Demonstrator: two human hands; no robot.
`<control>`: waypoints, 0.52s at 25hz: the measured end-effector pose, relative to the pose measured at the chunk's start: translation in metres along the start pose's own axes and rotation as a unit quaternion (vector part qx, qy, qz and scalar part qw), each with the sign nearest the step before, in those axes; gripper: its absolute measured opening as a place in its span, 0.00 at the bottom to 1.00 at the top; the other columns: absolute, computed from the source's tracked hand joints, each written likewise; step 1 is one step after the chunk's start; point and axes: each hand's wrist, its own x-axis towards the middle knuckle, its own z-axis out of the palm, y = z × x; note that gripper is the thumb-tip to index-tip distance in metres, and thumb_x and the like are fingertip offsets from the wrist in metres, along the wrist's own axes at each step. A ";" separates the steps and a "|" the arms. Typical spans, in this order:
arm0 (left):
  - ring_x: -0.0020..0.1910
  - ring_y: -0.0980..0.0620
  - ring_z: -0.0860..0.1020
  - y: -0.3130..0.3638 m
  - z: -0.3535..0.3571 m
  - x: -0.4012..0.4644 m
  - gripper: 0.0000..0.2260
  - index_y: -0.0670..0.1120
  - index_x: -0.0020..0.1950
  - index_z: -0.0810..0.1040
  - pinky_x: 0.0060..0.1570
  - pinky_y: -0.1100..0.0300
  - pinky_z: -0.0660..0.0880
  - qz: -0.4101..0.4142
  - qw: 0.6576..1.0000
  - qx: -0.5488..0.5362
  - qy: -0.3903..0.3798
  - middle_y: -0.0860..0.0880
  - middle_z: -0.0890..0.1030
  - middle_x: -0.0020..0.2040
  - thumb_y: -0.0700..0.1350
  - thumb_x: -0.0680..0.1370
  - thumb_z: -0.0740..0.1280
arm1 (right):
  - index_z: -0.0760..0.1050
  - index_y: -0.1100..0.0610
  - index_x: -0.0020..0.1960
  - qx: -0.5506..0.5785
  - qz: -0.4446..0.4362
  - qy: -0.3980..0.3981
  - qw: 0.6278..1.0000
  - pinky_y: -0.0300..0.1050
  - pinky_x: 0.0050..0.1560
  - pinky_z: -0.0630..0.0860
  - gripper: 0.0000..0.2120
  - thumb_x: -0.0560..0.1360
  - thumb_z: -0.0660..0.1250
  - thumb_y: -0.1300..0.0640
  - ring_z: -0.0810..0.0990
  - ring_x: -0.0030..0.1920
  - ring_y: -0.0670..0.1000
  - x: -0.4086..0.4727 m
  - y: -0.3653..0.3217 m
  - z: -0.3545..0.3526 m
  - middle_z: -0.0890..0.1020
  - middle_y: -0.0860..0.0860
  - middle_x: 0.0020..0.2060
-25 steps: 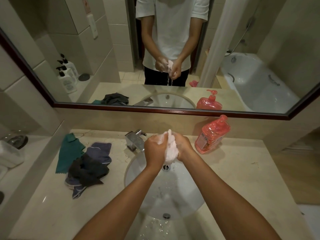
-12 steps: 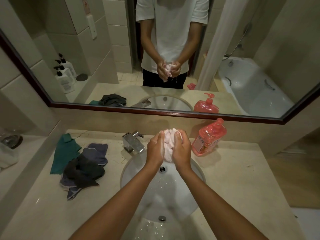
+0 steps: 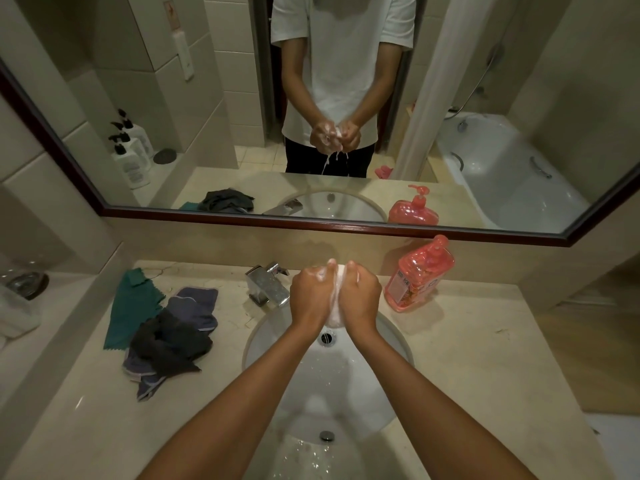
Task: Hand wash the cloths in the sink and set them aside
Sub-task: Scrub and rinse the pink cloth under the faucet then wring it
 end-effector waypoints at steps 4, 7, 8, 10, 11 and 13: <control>0.33 0.44 0.79 -0.003 -0.001 -0.002 0.23 0.39 0.34 0.78 0.34 0.54 0.71 0.043 0.997 0.057 0.027 0.42 0.80 0.31 0.52 0.83 0.64 | 0.64 0.55 0.28 -0.024 0.105 -0.022 0.994 0.45 0.32 0.61 0.22 0.81 0.61 0.57 0.65 0.28 0.48 0.011 -0.001 0.004 0.68 0.49 0.25; 0.35 0.45 0.81 -0.006 -0.001 -0.004 0.23 0.37 0.39 0.83 0.39 0.54 0.75 0.084 0.988 0.125 0.034 0.42 0.83 0.35 0.54 0.82 0.64 | 0.73 0.58 0.32 0.018 0.229 -0.060 0.971 0.43 0.32 0.66 0.16 0.78 0.63 0.58 0.71 0.30 0.50 0.019 -0.003 0.002 0.75 0.51 0.28; 0.36 0.44 0.82 -0.008 -0.001 -0.005 0.23 0.38 0.40 0.84 0.41 0.52 0.77 0.095 0.986 0.133 0.028 0.42 0.84 0.35 0.55 0.82 0.65 | 0.75 0.59 0.34 0.035 0.269 -0.069 0.960 0.42 0.33 0.67 0.14 0.77 0.64 0.58 0.73 0.30 0.50 0.021 -0.004 0.001 0.77 0.51 0.29; 0.37 0.46 0.83 -0.013 -0.002 -0.010 0.21 0.40 0.43 0.86 0.42 0.50 0.78 0.107 0.986 0.129 0.012 0.43 0.85 0.37 0.56 0.82 0.65 | 0.78 0.60 0.39 0.070 0.330 -0.092 0.937 0.43 0.37 0.71 0.09 0.77 0.64 0.59 0.76 0.34 0.53 0.020 -0.003 -0.001 0.79 0.53 0.33; 0.39 0.47 0.83 -0.016 -0.002 -0.012 0.20 0.42 0.45 0.86 0.43 0.50 0.78 0.107 0.986 0.124 0.004 0.44 0.85 0.38 0.56 0.81 0.65 | 0.78 0.61 0.42 0.094 0.349 -0.107 0.926 0.46 0.42 0.73 0.08 0.77 0.64 0.59 0.77 0.37 0.55 0.020 -0.003 -0.003 0.80 0.55 0.36; 0.44 0.49 0.82 -0.021 -0.001 -0.018 0.16 0.45 0.51 0.86 0.47 0.52 0.78 0.124 0.986 0.113 -0.006 0.46 0.86 0.44 0.54 0.82 0.65 | 0.77 0.62 0.44 0.182 0.389 -0.141 0.892 0.48 0.48 0.75 0.13 0.79 0.61 0.54 0.81 0.41 0.58 0.020 -0.003 -0.007 0.81 0.58 0.37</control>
